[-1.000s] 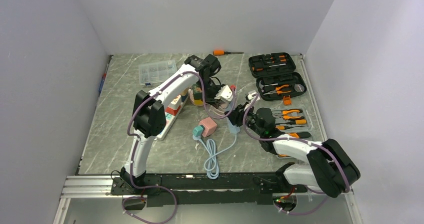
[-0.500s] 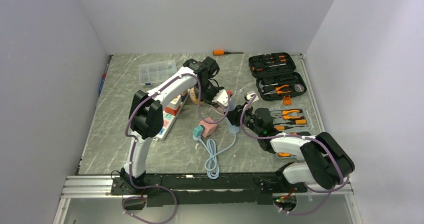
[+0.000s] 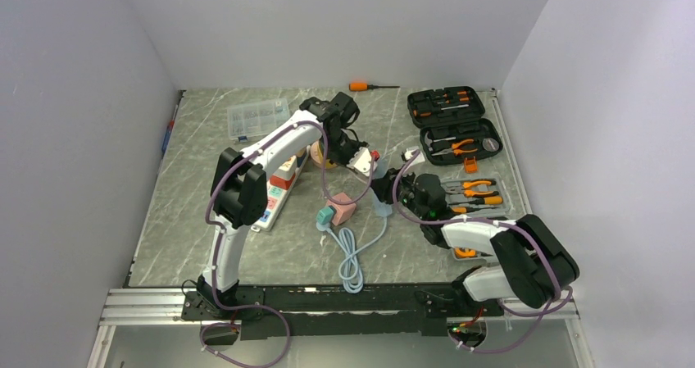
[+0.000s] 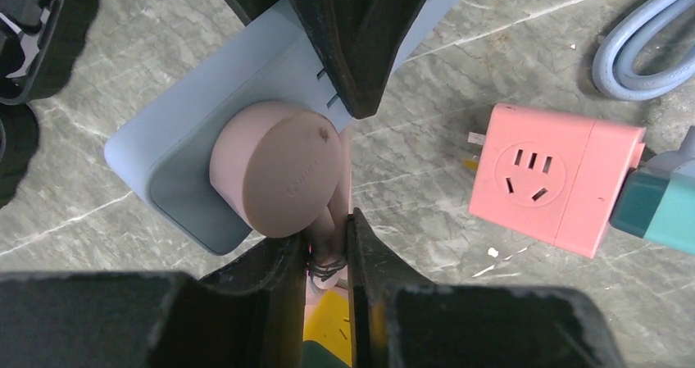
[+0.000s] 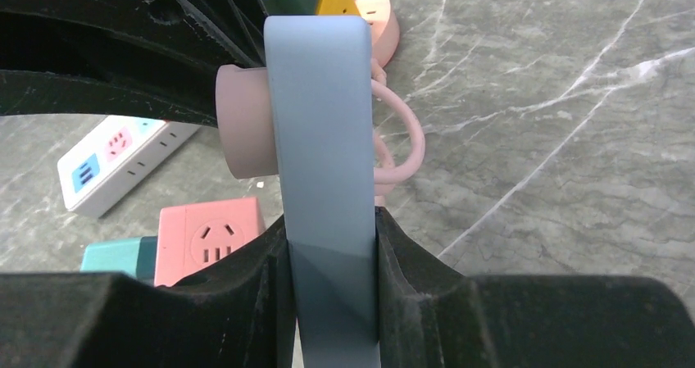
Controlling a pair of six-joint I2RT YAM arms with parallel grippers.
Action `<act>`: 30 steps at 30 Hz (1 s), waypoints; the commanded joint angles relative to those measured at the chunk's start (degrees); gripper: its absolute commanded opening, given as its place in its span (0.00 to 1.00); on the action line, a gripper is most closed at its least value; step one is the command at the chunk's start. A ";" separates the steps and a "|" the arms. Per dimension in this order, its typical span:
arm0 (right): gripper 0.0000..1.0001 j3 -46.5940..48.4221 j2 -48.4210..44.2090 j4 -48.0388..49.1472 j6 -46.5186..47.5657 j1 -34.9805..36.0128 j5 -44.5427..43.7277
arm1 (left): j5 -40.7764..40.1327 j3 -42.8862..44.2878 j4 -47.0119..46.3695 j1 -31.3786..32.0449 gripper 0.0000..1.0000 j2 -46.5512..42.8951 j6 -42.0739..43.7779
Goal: Pull the plug off the socket
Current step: Remove the plug from the socket, then place the plug at the center of the board.
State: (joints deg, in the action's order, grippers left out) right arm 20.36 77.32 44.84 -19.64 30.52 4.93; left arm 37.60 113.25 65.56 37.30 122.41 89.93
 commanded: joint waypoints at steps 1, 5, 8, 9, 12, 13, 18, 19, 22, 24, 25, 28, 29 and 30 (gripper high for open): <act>0.00 -1.08 0.83 -0.23 -4.00 -9.16 -18.49 | 4.71 -1.04 20.36 1.02 0.00 -5.52 2.81; 0.00 -1.25 0.94 -1.27 -4.21 -9.73 -16.12 | 4.54 -0.50 21.03 0.78 0.00 -5.29 3.46; 0.00 -0.27 2.65 -5.40 -5.44 -10.49 -20.01 | 4.33 0.33 22.13 0.66 0.00 -4.99 3.74; 0.00 0.51 3.20 -7.59 -6.58 -10.79 -21.12 | 4.33 0.34 22.23 0.55 0.00 -5.11 3.90; 0.00 -1.86 1.94 -1.77 -6.39 -11.15 -16.89 | 4.17 -0.73 20.45 0.32 0.00 -5.87 3.02; 0.00 -2.43 1.03 -0.22 -6.52 -11.17 -15.99 | 4.25 -1.16 19.05 0.24 0.00 -6.06 1.95; 0.00 -1.57 -1.30 -2.29 -5.93 -11.15 -11.39 | 2.06 -4.41 4.56 0.10 0.00 -7.17 -8.39; 0.00 -1.90 -1.61 -2.30 -6.29 -11.11 -10.28 | 0.10 -5.83 -1.40 0.07 0.00 -7.46 -13.02; 0.00 -3.28 -2.43 -3.05 -8.15 -10.91 -6.63 | -4.77 -6.26 -11.78 0.22 0.00 -6.07 -19.21; 0.00 -4.51 -3.54 -4.03 -10.39 -10.29 -6.11 | -7.23 -4.68 -15.53 0.27 0.00 -3.51 -23.74; 0.00 -4.59 -3.92 -5.91 -11.90 -10.15 -6.15 | -8.67 -3.82 -17.73 0.43 0.00 -2.36 -26.64; 0.05 -2.94 -4.34 -13.99 -16.38 -10.13 -6.86 | -12.77 -0.90 -22.69 0.75 0.01 0.94 -33.00; 0.11 -2.66 -4.37 -15.58 -17.53 -10.08 -6.26 | -13.89 0.00 -23.92 0.94 0.02 1.98 -34.62; 0.19 -2.74 -4.37 -16.27 -18.53 -10.05 -5.40 | -15.24 0.95 -25.01 1.08 0.03 2.88 -36.58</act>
State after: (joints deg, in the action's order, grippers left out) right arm 16.36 74.37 33.87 -31.97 20.10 -3.16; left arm 30.33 110.13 51.07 38.57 121.80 63.81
